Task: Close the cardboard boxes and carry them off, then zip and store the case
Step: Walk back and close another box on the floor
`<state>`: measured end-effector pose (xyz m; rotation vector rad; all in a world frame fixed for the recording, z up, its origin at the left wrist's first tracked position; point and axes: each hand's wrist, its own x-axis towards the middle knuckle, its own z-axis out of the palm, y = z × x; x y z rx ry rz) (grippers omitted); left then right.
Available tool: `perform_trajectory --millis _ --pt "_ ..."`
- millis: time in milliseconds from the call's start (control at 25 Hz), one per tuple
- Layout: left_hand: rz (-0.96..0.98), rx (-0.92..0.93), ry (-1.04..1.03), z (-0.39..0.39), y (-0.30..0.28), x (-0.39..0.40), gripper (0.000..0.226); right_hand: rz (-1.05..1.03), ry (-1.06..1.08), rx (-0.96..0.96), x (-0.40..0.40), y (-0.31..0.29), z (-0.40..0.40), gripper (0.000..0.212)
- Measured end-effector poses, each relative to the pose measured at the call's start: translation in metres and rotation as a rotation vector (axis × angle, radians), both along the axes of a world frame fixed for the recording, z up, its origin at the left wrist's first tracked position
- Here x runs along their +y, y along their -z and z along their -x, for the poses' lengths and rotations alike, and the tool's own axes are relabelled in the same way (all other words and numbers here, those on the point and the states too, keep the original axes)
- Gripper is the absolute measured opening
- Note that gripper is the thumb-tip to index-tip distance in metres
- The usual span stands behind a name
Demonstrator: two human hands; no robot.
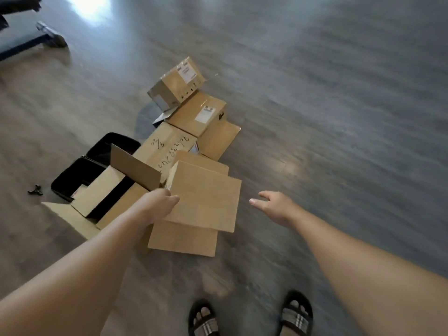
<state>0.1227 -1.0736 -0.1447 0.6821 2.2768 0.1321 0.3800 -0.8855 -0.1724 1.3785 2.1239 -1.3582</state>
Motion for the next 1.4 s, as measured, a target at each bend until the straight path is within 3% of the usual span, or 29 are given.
perform_trajectory --millis 240,360,600,720,800,1000,1160,1280,1400 --pt "0.001 0.131 -0.098 0.070 0.160 0.048 0.065 -0.009 0.007 0.061 0.062 0.182 0.063 0.090" --pt "-0.056 0.169 -0.188 0.097 0.199 0.070 0.072 -0.001 0.070 0.095 0.084 0.241 0.092 0.088" --pt "-0.257 0.187 -0.286 0.101 0.234 0.102 0.049 0.177 0.279 0.264 0.101 0.314 0.125 0.086" --pt "-0.226 0.305 -0.175 0.087 0.231 0.129 0.059 0.081 0.323 0.318 0.113 0.323 0.121 0.074" --pt "-0.234 0.348 -0.111 0.078 0.227 0.153 0.062 -0.017 0.362 0.337 0.130 0.317 0.107 0.079" --pt "-0.447 0.397 -0.042 0.055 0.210 0.217 0.059 -0.359 0.420 0.446 0.191 0.275 0.064 0.081" --pt "-0.709 0.258 -0.111 0.042 0.191 0.243 0.083 -0.635 0.488 0.603 0.216 0.236 0.041 0.068" --pt "-0.889 -0.007 -0.281 0.034 0.193 0.248 0.065 -0.747 0.513 0.711 0.216 0.227 0.032 0.061" --pt "-0.904 -0.110 -0.414 0.025 0.218 0.246 0.055 -0.788 0.469 0.746 0.215 0.236 0.021 0.060"
